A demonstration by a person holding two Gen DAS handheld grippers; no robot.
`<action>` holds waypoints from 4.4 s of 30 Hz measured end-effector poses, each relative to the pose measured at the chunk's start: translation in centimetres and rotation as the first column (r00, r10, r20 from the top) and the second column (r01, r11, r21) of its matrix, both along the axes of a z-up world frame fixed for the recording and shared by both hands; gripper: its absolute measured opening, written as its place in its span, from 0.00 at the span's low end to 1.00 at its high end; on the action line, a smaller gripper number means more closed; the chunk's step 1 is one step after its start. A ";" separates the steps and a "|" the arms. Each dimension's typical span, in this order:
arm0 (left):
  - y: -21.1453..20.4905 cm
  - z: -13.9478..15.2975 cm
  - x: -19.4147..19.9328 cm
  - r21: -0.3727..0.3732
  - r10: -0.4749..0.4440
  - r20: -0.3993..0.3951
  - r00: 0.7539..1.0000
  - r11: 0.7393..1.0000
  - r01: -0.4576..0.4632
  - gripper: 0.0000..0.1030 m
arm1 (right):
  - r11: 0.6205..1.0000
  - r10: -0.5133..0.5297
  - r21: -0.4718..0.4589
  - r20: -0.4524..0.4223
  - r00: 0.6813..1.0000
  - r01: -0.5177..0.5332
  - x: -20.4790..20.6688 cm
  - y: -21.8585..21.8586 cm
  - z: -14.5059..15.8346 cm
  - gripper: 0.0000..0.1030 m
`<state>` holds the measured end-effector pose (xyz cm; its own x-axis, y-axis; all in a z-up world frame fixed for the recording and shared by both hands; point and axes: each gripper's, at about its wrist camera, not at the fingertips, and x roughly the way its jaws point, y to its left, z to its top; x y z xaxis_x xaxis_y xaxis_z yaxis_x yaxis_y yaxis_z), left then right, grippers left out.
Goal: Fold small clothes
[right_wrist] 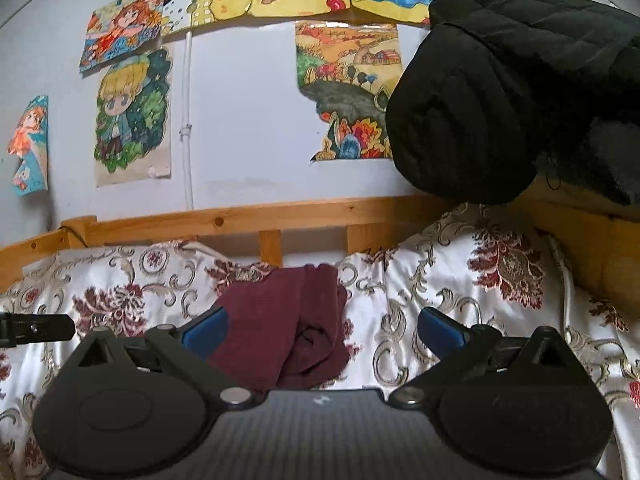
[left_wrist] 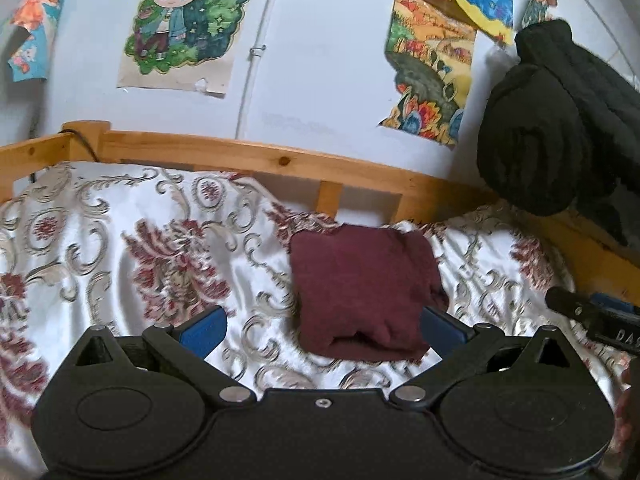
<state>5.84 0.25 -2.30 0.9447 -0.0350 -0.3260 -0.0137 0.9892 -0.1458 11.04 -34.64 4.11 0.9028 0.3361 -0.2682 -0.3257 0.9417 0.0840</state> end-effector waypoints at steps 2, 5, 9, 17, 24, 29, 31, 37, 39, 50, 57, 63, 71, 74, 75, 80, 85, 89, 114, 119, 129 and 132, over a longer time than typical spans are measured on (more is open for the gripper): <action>-0.3 -0.3 -0.6 0.031 -0.004 -0.015 1.000 0.999 0.004 0.99 | 1.000 0.015 -0.004 -0.010 1.000 -0.015 -0.6 0.1 -0.2 1.00; -0.6 -0.5 -1.4 0.057 -0.007 -0.030 1.000 0.998 0.009 0.99 | 0.999 0.033 -0.032 -0.011 0.999 -0.034 -1.8 0.4 -0.3 1.00; -0.5 -0.7 -2.4 0.064 0.016 -0.032 0.999 0.998 -0.014 0.99 | 0.998 0.049 -0.045 -0.024 0.998 -0.050 -3.1 0.6 -0.4 1.00; -0.9 -1.2 -4.4 0.081 0.038 -0.024 0.999 0.996 -0.036 0.99 | 0.998 0.041 -0.046 -0.059 0.997 -0.044 -4.7 0.2 -0.8 1.00; -1.4 -1.9 -4.7 0.113 0.067 -0.059 0.996 0.992 -0.060 0.99 | 0.997 0.030 -0.065 -0.087 0.996 -0.036 -5.0 0.1 -1.2 1.00; -1.5 -2.0 -4.7 0.119 0.078 -0.071 0.994 0.991 -0.069 0.99 | 0.997 0.022 -0.077 -0.118 0.993 -0.031 -4.6 0.1 -1.7 1.00; -1.5 -2.1 -4.5 0.124 0.082 -0.078 0.994 0.990 -0.072 0.99 | 0.996 0.014 -0.084 -0.132 0.991 -0.025 -4.4 0.1 -1.9 1.00; -1.5 -2.2 -4.4 0.127 0.085 -0.084 0.993 0.989 -0.074 0.99 | 0.997 -0.006 -0.080 -0.159 0.987 -0.007 -4.0 -0.1 -2.2 1.00; -1.4 -2.3 -4.3 0.127 0.088 -0.088 0.992 0.989 -0.076 0.99 | 0.997 -0.011 -0.079 -0.165 0.986 -0.003 -3.9 -0.2 -2.3 1.00; -1.3 -2.3 -4.3 0.128 0.089 -0.090 0.992 0.989 -0.077 0.99 | 0.996 -0.010 -0.087 -0.172 0.985 -0.005 -3.8 0.0 -2.4 1.00; -1.3 -2.3 -4.3 0.129 0.090 -0.090 0.992 0.989 -0.078 0.99 | 0.996 -0.010 -0.087 -0.173 0.985 -0.005 -3.8 -0.1 -2.4 1.00; -1.4 -2.3 -4.3 0.129 0.089 -0.090 0.992 0.989 -0.077 0.99 | 0.996 -0.011 -0.088 -0.175 0.985 -0.005 -3.8 -0.1 -2.5 1.00; -1.4 -2.3 -4.3 0.129 0.089 -0.091 0.992 0.989 -0.077 0.99 | 0.996 -0.011 -0.090 -0.176 0.984 -0.006 -3.7 -0.1 -2.6 1.00; -1.4 -2.3 -4.4 0.129 0.089 -0.090 0.992 0.989 -0.077 0.99 | 0.996 -0.011 -0.090 -0.176 0.984 -0.005 -3.7 -0.1 -2.6 1.00; -1.4 -2.3 -4.3 0.129 0.089 -0.091 0.992 0.989 -0.077 0.99 | 0.996 -0.011 -0.090 -0.177 0.984 -0.005 -3.7 -0.1 -2.6 1.00; -1.4 -2.3 -4.3 0.130 0.089 -0.091 0.992 0.989 -0.076 0.99 | 0.996 -0.010 -0.091 -0.178 0.984 -0.006 -3.7 -0.1 -2.6 1.00; -1.3 -2.3 -4.3 0.130 0.089 -0.092 0.992 0.989 -0.076 0.99 | 0.996 -0.010 -0.092 -0.179 0.984 -0.007 -3.8 -0.1 -2.8 1.00; -1.4 -2.3 -4.3 0.130 0.089 -0.092 0.992 0.989 -0.077 0.99 | 0.996 -0.009 -0.092 -0.179 0.984 -0.007 -3.7 -0.1 -2.8 1.00; -0.7 -2.4 -4.2 0.142 0.189 -0.089 0.978 0.974 -0.176 0.99 | 0.996 -0.008 -0.094 -0.182 0.983 -0.010 -3.7 -0.3 -3.1 1.00; -0.6 -2.0 -5.0 0.146 0.263 -0.042 0.964 0.956 -0.255 0.99 | 0.996 -0.007 -0.094 -0.183 0.983 -0.011 -3.6 -0.3 -3.0 1.00; -1.5 -1.8 -4.7 0.212 0.231 -0.102 0.968 0.955 -0.205 0.99 | 0.996 -0.007 -0.093 -0.187 0.982 -0.010 -3.6 -0.5 -3.3 1.00; -1.4 -1.8 -4.7 0.213 0.238 -0.101 0.966 0.954 -0.213 0.99 | 0.996 -0.007 -0.093 -0.188 0.982 -0.011 -3.6 -0.5 -3.3 1.00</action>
<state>1.10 -1.16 -4.12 0.8721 0.2519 -0.4195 -0.2455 0.9668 0.0702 7.42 -35.12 0.84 0.8326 0.3034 -0.4634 -0.3144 0.9477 0.0556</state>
